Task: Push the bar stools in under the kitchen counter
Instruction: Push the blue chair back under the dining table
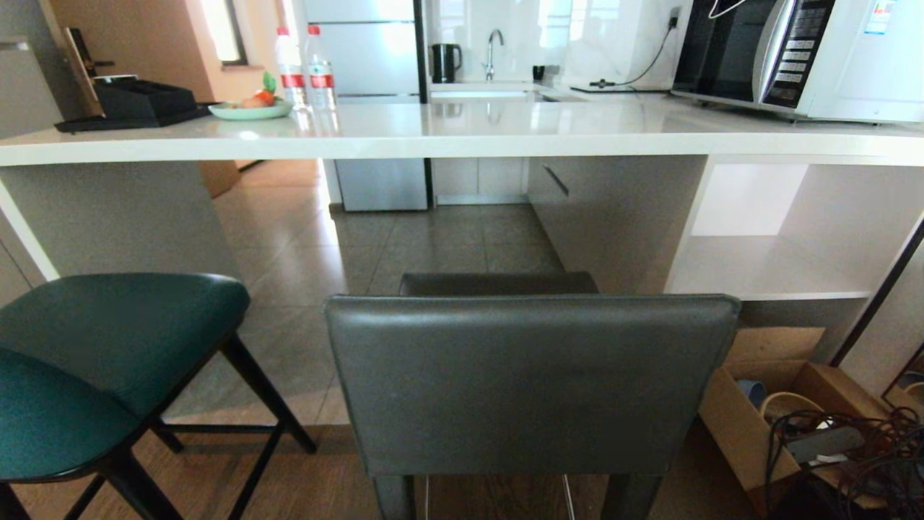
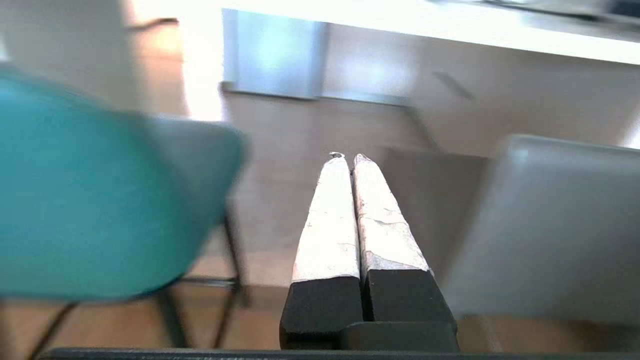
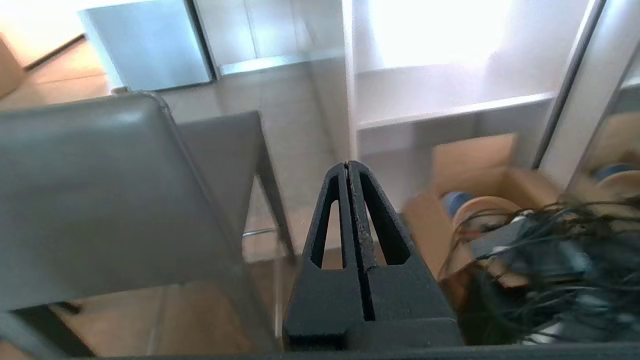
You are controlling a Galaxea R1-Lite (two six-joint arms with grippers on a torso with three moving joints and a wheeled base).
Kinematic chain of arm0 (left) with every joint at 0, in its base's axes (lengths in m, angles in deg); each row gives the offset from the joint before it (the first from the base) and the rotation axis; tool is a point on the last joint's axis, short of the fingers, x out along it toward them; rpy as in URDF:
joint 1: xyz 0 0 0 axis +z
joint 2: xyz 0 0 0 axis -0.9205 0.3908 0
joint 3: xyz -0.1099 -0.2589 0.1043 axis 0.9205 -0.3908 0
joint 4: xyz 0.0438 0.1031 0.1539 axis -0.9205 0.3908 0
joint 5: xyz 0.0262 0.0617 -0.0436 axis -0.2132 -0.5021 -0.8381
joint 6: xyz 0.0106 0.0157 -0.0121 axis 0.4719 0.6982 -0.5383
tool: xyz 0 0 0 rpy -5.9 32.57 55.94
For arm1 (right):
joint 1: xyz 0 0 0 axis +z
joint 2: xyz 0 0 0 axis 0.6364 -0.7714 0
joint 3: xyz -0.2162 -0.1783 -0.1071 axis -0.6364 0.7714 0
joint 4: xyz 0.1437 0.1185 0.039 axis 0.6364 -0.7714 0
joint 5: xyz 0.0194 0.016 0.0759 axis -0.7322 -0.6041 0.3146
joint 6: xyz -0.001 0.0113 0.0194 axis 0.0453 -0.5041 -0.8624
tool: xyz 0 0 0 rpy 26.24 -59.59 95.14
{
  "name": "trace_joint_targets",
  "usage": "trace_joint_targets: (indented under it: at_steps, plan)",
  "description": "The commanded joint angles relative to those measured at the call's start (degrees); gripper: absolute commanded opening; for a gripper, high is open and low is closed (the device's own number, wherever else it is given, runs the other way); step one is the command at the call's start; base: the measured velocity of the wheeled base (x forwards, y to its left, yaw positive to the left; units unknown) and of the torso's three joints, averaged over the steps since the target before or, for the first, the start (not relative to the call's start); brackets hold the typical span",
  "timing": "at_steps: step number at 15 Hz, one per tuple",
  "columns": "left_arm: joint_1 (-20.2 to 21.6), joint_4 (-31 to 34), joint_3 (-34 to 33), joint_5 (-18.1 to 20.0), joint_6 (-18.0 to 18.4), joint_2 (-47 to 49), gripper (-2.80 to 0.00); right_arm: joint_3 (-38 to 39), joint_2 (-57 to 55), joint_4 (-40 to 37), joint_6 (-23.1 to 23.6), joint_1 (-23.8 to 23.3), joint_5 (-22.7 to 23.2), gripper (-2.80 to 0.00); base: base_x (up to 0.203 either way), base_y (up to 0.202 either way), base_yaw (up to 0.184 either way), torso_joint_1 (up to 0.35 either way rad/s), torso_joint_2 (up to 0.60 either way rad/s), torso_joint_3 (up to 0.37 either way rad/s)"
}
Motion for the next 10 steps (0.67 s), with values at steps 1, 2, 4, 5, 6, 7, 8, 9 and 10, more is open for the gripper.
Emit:
trace_joint_targets:
  at_steps: [1,2,4,5,6,7,8,9,10]
  plan:
    - [2.79,2.78,2.15,-1.68,0.12,-2.52,-2.8,-1.07,3.83,-0.62,1.26,-0.5,0.04,-2.8,0.0,0.0,0.0,0.0,0.0,0.0]
    - [3.47,3.71,2.82,-1.79,0.29,-2.53,-2.8,-1.09,3.81,-0.62,2.28,-0.5,0.14,-2.8,0.0,0.0,0.0,0.0,0.0,0.0]
    - [3.5,3.6,1.87,-1.61,1.6,-2.53,-2.8,-0.6,3.81,-0.62,2.47,-0.5,0.32,-2.8,0.0,0.0,0.0,0.0,0.0,0.0]
    - [3.95,4.03,2.09,-1.76,1.56,-2.53,-2.8,-0.61,3.77,-0.58,2.56,-0.5,0.32,-2.8,0.0,0.0,0.0,0.0,0.0,0.0]
    - [6.43,4.62,2.25,-1.56,1.75,-2.59,-2.8,-0.91,3.47,-0.53,2.56,-0.59,0.4,-2.8,0.0,0.0,0.0,0.0,0.0,0.0]
    - [10.47,5.39,2.08,-0.09,2.31,-3.02,-2.8,-0.91,2.95,-0.38,2.64,-0.64,0.54,-2.8,0.0,0.0,0.0,0.0,0.0,0.0]
    - [12.94,5.78,1.27,2.8,2.97,-3.91,-2.8,-0.42,2.79,-0.36,2.56,-0.68,1.31,-2.8,0.0,0.0,0.0,0.0,0.0,0.0]
    - [13.08,6.14,-0.44,6.58,3.45,-6.25,-2.8,0.47,2.86,-0.26,2.48,-0.68,1.91,-2.8,0.0,0.0,0.0,0.0,0.0,0.0]
    - [11.87,6.54,-2.81,10.18,3.81,-9.95,-2.8,0.91,3.49,-0.23,2.53,-0.61,1.98,-2.8,0.0,0.0,0.0,0.0,0.0,0.0]
